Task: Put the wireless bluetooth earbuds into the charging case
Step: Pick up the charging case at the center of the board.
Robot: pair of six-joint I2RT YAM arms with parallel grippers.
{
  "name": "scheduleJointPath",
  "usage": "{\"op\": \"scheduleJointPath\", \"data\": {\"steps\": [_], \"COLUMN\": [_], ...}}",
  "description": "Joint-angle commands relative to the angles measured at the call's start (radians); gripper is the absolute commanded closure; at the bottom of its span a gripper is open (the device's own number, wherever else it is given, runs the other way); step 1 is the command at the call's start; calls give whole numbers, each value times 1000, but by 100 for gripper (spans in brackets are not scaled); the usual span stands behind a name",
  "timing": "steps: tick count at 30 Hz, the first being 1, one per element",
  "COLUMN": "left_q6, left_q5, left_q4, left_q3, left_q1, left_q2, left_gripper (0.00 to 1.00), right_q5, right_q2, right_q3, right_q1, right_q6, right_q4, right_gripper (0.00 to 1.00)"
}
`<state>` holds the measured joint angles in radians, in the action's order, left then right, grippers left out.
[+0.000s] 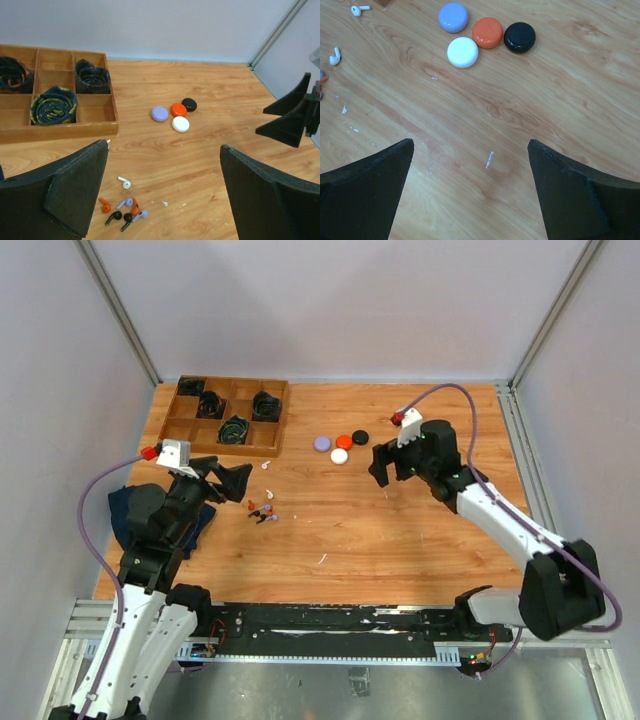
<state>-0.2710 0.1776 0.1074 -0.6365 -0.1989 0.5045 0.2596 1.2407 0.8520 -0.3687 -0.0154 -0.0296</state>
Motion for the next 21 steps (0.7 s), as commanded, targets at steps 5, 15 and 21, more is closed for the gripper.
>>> {"op": "scheduleJointPath", "data": {"steps": [5, 15, 21], "left_q6": [14, 13, 15], "left_q5": [-25, -62, -69], "left_q4": [-6, 10, 14], "left_q3": [25, 27, 27], "left_q1": [-8, -8, -8], "left_q2": [18, 44, 45], "left_gripper": [1, 1, 1], "right_q5": [-88, -327, -412], "right_q2": [320, 650, 793], "right_q3": [204, 435, 527], "right_q1": [-103, -214, -253], "right_q6": [47, -59, -109], "right_q4": [102, 105, 107], "right_gripper": [1, 7, 15]}}
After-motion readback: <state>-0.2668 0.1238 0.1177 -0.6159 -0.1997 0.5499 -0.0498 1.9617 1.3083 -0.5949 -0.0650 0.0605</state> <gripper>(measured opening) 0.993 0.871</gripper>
